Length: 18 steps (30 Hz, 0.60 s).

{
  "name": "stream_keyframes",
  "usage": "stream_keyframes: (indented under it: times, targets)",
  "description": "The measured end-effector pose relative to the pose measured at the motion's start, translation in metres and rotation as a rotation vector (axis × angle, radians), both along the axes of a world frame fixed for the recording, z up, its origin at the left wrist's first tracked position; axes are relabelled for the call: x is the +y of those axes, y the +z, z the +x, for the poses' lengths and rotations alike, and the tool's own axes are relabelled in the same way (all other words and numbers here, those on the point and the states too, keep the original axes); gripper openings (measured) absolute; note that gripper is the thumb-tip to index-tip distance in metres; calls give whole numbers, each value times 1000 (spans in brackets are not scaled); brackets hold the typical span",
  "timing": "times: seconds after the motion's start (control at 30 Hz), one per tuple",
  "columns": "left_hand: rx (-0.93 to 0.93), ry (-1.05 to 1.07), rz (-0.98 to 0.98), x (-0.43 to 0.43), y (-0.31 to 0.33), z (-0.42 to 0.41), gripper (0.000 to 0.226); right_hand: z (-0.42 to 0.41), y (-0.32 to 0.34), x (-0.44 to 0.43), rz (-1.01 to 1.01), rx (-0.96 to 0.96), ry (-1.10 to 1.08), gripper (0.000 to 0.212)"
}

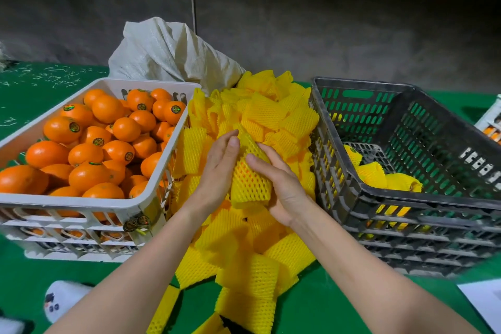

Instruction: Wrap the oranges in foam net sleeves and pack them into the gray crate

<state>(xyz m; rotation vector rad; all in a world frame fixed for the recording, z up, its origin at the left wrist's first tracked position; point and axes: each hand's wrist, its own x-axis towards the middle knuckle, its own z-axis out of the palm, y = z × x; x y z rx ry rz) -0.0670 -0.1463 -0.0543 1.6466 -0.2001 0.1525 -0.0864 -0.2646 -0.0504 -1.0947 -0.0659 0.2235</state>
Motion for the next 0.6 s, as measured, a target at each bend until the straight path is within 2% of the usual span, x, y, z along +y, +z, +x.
stream_keyframes:
  times: [0.07, 0.13, 0.27, 0.4, 0.53, 0.6]
  targets:
    - [66, -69, 30, 2, 3, 2, 59, 0, 4, -2, -116, -6, -57, 44]
    - [186, -109, -83, 3, 10, 9, 45, 0, 8, -6, -241, -41, -100, 39]
    - [229, 23, -226, -12, 29, 23, 34, 2, 29, -24, -339, -155, -184, 35]
    - [86, 53, -175, -52, 39, 29, 22, 23, 61, -73, -368, -231, -382, 39]
    - [-149, -34, 68, -106, 37, 29, 12, 48, 77, -144, -388, -325, -594, 41]
    - [-288, -78, 204, -129, 36, 33, 13, 61, 73, -177, -508, -267, -633, 55]
